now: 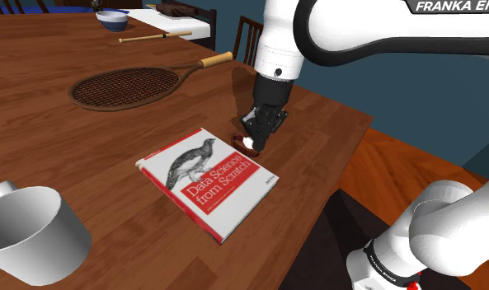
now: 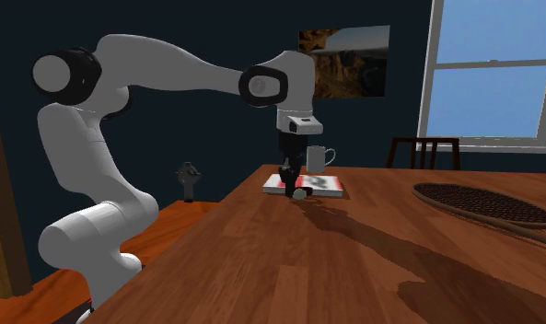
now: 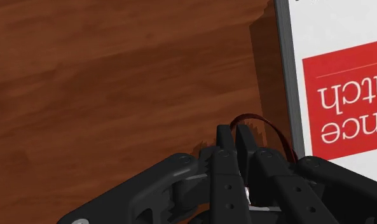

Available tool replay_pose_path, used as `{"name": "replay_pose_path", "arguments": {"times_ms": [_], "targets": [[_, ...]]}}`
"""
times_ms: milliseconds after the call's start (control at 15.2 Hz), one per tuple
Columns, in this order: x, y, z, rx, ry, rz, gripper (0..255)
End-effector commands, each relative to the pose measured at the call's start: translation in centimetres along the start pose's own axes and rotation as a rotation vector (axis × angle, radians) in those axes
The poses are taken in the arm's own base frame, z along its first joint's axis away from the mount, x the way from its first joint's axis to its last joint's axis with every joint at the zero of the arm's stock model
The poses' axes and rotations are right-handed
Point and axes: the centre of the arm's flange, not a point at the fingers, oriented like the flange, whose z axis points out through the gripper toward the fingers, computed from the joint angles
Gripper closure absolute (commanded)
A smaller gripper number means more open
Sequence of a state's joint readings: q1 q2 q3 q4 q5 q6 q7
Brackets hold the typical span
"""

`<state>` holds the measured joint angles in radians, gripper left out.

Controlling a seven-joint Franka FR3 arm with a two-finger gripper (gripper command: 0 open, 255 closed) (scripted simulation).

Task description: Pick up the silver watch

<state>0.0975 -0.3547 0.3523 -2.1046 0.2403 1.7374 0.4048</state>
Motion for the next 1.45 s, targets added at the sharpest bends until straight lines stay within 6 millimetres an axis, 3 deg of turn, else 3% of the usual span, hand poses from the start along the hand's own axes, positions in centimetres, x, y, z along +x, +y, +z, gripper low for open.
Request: {"name": "replay_pose_path", "arguments": {"times_ms": [0,264,1254,1386], "targets": [[0.0,0.0,0.0,0.0,0.0,0.0,255],[0.0,0.0,-0.1,0.0,0.0,0.0,255],[-0.6,-0.7,-7.9,0.0,0.0,0.0,255],[-0.6,-0.7,-8.0,0.0,0.0,0.0,255]]}}
